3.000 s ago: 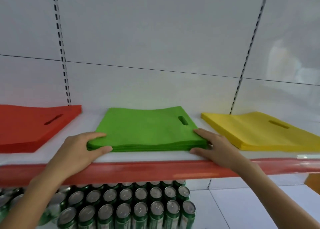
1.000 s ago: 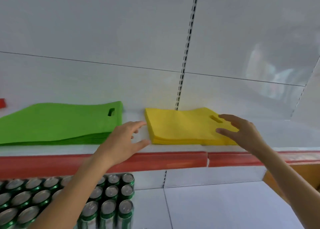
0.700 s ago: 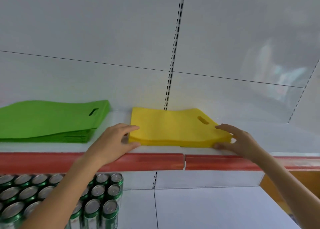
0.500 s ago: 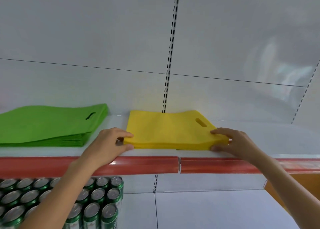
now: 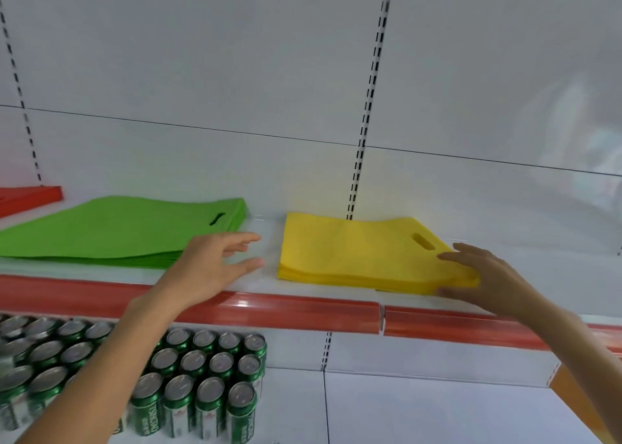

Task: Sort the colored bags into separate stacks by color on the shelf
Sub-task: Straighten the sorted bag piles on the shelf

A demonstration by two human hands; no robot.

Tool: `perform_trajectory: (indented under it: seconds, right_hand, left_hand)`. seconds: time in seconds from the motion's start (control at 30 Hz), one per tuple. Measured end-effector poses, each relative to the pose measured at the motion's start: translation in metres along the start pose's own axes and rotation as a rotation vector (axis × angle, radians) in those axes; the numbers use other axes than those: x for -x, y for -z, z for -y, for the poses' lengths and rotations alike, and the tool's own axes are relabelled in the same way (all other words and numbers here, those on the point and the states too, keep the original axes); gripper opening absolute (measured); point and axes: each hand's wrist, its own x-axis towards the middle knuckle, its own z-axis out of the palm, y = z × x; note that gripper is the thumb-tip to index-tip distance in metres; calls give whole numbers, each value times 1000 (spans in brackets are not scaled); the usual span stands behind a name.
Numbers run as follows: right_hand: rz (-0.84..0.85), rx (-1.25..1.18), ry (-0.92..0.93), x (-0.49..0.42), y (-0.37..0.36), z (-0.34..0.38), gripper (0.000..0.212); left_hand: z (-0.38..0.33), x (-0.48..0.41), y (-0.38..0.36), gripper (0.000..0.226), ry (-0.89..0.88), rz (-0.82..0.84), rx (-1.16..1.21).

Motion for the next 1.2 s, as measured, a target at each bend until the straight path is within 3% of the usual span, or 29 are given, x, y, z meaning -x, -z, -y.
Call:
perform_trajectory:
  seconds: [0.13, 0.27, 0.37, 0.43, 0.53, 0.63, 0.83, 0.97, 1.2]
  right_hand:
    - [-108, -38, 181, -2, -11, 69, 73]
    - [-67, -120, 323, -9, -40, 157, 81]
    - [-16, -149, 338, -16, -62, 210, 81]
    - [19, -156, 310, -19, -76, 241, 85]
    - [46, -182, 227, -24, -96, 279, 93]
    - [0, -238, 164, -25, -111, 312, 78]
    - [-103, -256, 48, -19, -137, 354, 68]
    - [-187, -294, -26, -16, -144, 365, 66]
    - [-290, -296, -56, -9, -149, 364, 60]
  left_hand:
    - [12, 10, 37, 30, -42, -143, 38]
    - [33, 25, 74, 29, -102, -276, 88]
    - [66, 34, 108, 30, -77, -353, -13]
    - [99, 38, 134, 50, 46, -328, -167]
    - [147, 45, 168, 114, 226, -172, -353]
    - [186, 45, 194, 143, 316, -44, -355]
    - [225, 41, 212, 92, 252, -18, -226]
    - [234, 38, 220, 99, 212, 10, -243]
    - [234, 42, 216, 72, 119, 6, -308]
